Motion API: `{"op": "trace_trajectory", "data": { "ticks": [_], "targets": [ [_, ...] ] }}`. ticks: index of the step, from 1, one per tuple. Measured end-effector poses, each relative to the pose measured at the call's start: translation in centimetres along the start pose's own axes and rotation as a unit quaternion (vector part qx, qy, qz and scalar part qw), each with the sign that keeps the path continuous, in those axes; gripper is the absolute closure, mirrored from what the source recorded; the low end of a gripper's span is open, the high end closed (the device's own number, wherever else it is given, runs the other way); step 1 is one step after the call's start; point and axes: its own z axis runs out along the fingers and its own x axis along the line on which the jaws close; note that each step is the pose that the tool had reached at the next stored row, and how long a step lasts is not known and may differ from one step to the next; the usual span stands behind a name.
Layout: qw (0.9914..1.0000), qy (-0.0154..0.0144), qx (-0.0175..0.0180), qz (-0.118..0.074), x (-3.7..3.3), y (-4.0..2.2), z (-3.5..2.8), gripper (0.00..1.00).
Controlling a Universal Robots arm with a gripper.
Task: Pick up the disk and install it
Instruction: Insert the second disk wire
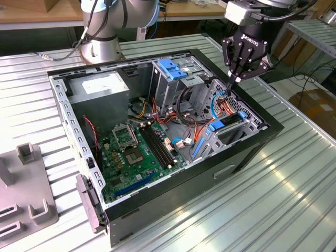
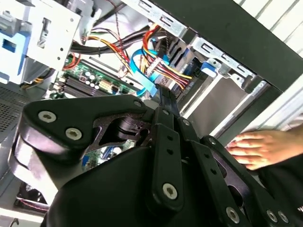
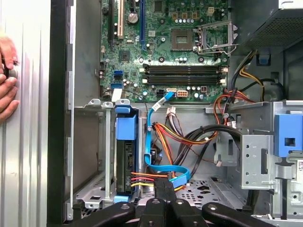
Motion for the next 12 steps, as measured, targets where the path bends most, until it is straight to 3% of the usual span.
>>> {"op": "trace_trajectory", "data": {
  "ticks": [1, 2, 3, 4, 5, 8, 9, 10, 11, 12],
  "targets": [
    [0.99996, 0.0091, 0.0, 0.0, -0.09, 0.0, 0.09, 0.9],
    [0.9999, 0.0141, -0.0001, 0.0, -0.38, -0.03, 0.29, 0.83],
    [0.99989, 0.0149, -0.0001, 0.0, -0.49, -0.03, 0.32, 0.77],
    [0.99986, 0.0165, -0.0001, 0.0, -0.58, -0.04, 0.34, 0.77],
    [0.9998, 0.02, -0.0001, 0.0, -0.79, -0.04, 0.33, 0.7],
    [0.99976, 0.022, -0.0001, 0.001, -1.03, -0.04, 0.3, 0.7],
    [0.99971, 0.0242, -0.0001, 0.001, -1.14, -0.04, 0.3, 0.7],
    [0.99952, 0.0311, -0.0002, 0.001, -1.54, -0.05, 0.34, 0.7],
    [0.99941, 0.0344, -0.0003, 0.001, -1.78, -0.05, 0.37, 0.7],
    [0.99919, 0.0402, -0.0003, 0.001, -2.14, -0.06, 0.44, 0.7]
  ]
}}
